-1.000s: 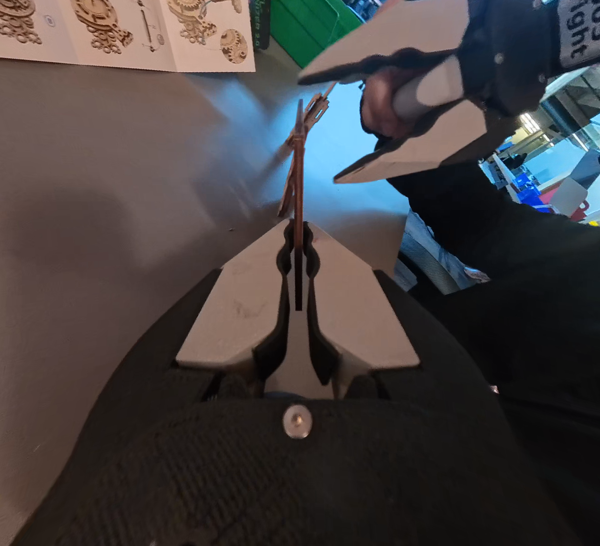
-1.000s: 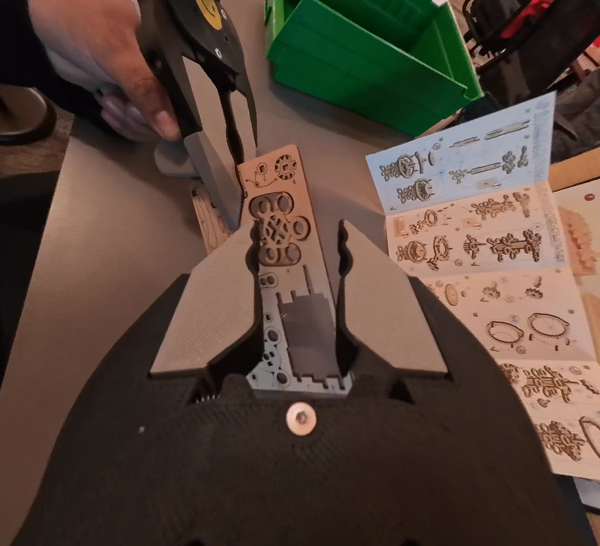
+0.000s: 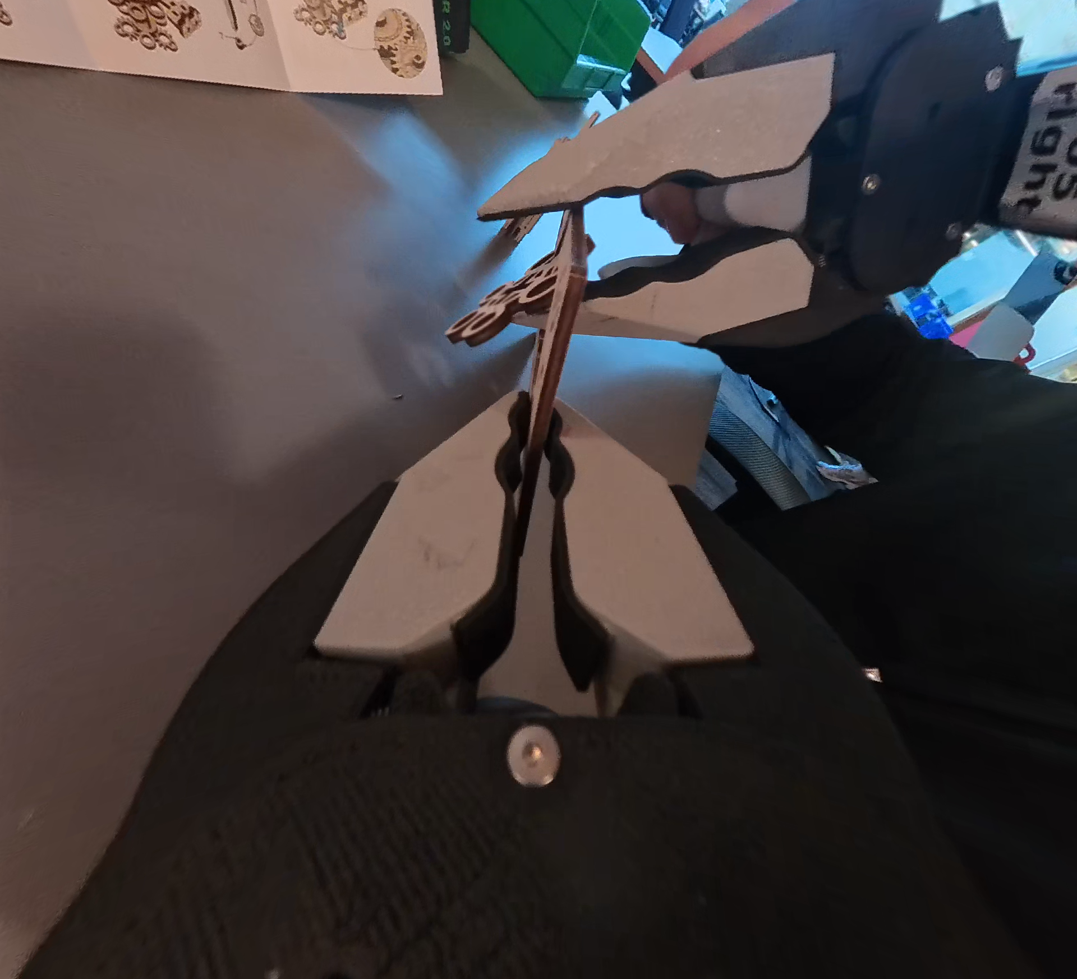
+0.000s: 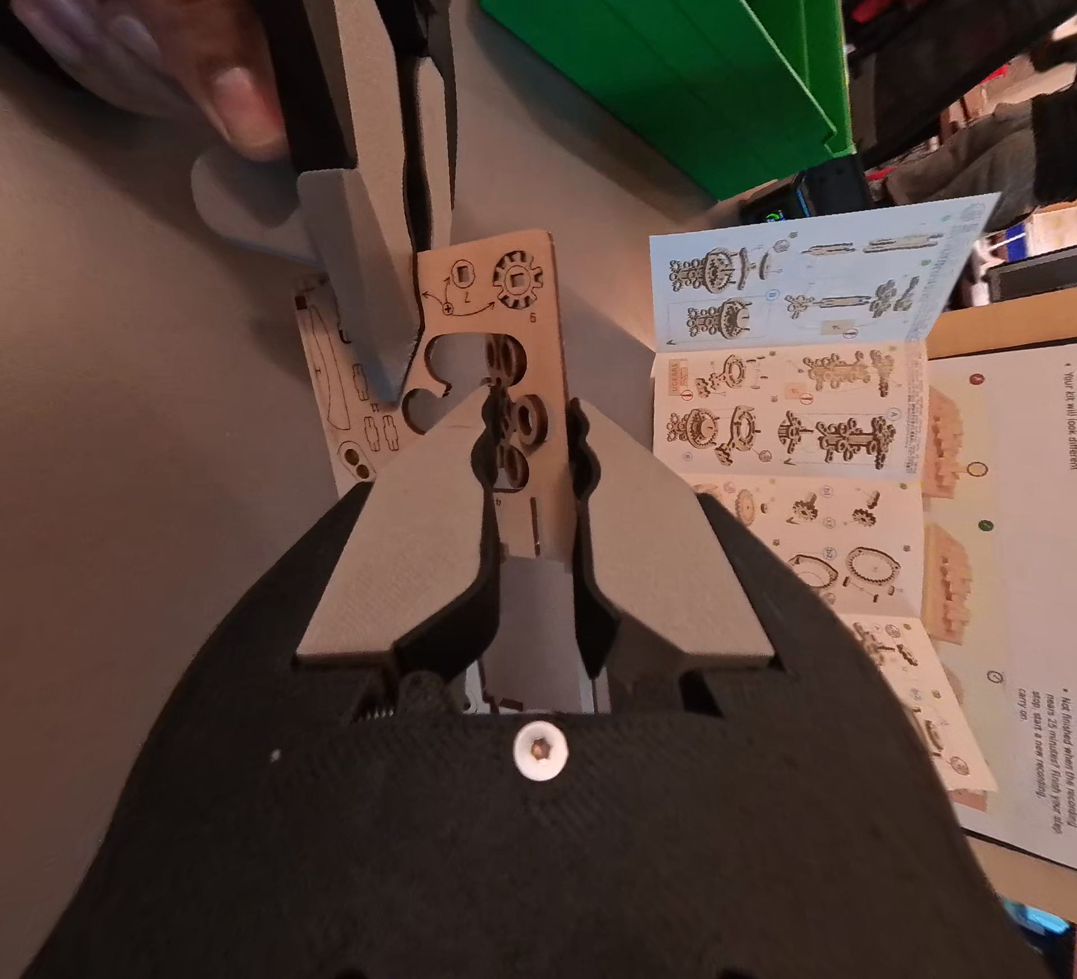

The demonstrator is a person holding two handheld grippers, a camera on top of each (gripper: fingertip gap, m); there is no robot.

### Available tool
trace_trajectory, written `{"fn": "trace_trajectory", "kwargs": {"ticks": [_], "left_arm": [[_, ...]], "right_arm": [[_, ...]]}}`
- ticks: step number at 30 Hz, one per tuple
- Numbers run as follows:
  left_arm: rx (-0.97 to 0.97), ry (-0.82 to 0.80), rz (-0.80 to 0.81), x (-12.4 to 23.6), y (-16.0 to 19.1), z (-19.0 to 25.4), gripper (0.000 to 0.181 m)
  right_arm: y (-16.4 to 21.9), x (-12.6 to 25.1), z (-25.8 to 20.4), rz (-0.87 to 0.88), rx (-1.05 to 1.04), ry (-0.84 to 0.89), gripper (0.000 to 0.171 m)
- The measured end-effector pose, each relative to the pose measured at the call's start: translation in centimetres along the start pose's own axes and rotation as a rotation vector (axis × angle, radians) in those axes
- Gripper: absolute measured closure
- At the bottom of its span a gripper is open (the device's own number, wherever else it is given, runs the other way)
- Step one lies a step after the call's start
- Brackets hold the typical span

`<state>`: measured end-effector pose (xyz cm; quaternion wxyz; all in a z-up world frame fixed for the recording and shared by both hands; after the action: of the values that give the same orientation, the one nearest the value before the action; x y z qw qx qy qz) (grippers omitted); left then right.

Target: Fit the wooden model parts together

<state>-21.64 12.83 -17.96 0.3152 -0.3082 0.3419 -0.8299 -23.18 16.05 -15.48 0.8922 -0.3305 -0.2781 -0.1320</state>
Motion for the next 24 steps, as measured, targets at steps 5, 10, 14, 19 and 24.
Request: {"fn": "trace_trajectory", "kwargs": {"ticks": [5, 10, 14, 19, 24], "left_arm": [[0.018, 0.013, 0.009, 0.1, -0.1, -0.1, 0.180], [0.034, 0.046, 0.031, 0.2, -0.4, -0.1, 0.173], [0.039, 0.113, 0.022, 0.6, -0.5, 0.7, 0.156], [-0.022, 0.078, 0.075, 1.9, -1.8, 0.5, 0.157], [-0.098, 0.023, 0.099, 1.9, -2.5, 0.1, 0.179]], "right_arm": [[-0.1, 0.0, 0.1, 0.019, 0.009, 0.024, 0.153], [-0.3, 0.4, -0.1, 0.066, -0.041, -0.066, 0.154], [-0.5, 0.8, -0.3, 0.087, -0.040, -0.113, 0.157], [-0.5, 0.7, -0.2, 0.123, -0.084, -0.154, 0.158], [-0.5, 0.7, 0.0, 0.164, -0.140, -0.187, 0.157]]}}
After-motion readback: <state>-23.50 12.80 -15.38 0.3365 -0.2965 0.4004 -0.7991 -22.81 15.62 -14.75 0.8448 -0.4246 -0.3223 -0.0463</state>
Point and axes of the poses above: each gripper's, where its closed fingertips meet, x back along the fingers, y out of its underside, z = x × y across the jaws, the point moved 1 cm from there along x, back along the fingers, and after that the axes turned 1 degree about -x, right-handed, at the moved point
